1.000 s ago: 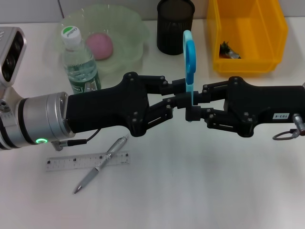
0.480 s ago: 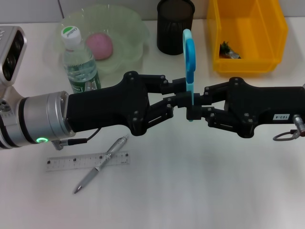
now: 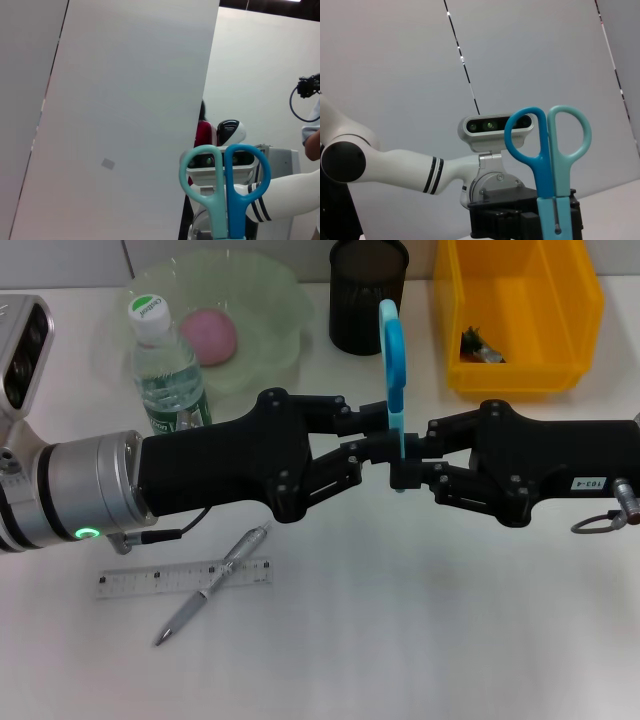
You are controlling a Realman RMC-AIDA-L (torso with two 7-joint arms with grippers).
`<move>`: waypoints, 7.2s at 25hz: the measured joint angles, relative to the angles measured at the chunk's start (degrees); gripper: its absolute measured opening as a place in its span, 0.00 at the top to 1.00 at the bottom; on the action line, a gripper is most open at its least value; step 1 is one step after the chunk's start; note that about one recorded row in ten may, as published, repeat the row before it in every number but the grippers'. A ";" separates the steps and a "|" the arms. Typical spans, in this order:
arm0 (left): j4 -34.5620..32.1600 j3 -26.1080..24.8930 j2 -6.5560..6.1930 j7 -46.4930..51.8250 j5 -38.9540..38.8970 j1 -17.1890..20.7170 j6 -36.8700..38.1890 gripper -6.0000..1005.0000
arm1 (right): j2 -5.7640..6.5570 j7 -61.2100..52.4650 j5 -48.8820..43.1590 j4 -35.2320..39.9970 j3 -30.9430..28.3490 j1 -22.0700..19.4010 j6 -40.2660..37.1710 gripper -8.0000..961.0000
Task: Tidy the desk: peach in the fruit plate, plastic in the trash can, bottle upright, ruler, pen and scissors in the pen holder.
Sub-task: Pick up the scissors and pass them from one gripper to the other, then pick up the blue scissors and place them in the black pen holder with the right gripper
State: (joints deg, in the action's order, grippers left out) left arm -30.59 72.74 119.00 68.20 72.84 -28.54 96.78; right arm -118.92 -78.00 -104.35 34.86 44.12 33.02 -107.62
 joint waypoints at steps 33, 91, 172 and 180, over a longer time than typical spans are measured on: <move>1.51 -0.58 -0.23 -0.76 -6.51 2.66 -0.70 0.17 | -0.24 3.55 4.21 -0.72 -5.28 -1.28 12.67 0.79; 3.17 -0.39 -0.26 0.14 -6.74 -0.88 -6.41 0.14 | -0.95 43.04 33.51 -30.05 -5.15 22.68 64.92 0.79; 3.87 -0.41 -0.03 0.18 -6.75 -2.48 -7.49 0.14 | -0.96 44.25 36.50 -30.74 -8.35 23.92 64.92 0.78; 3.87 -0.41 0.00 0.18 -6.75 -2.49 -7.49 0.14 | -0.96 44.25 36.37 -30.67 -8.27 24.38 65.99 0.78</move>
State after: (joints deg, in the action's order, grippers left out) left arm -26.72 72.33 119.00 68.38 66.10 -31.03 89.29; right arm -119.88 -33.74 -67.98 4.19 35.85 57.40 -41.64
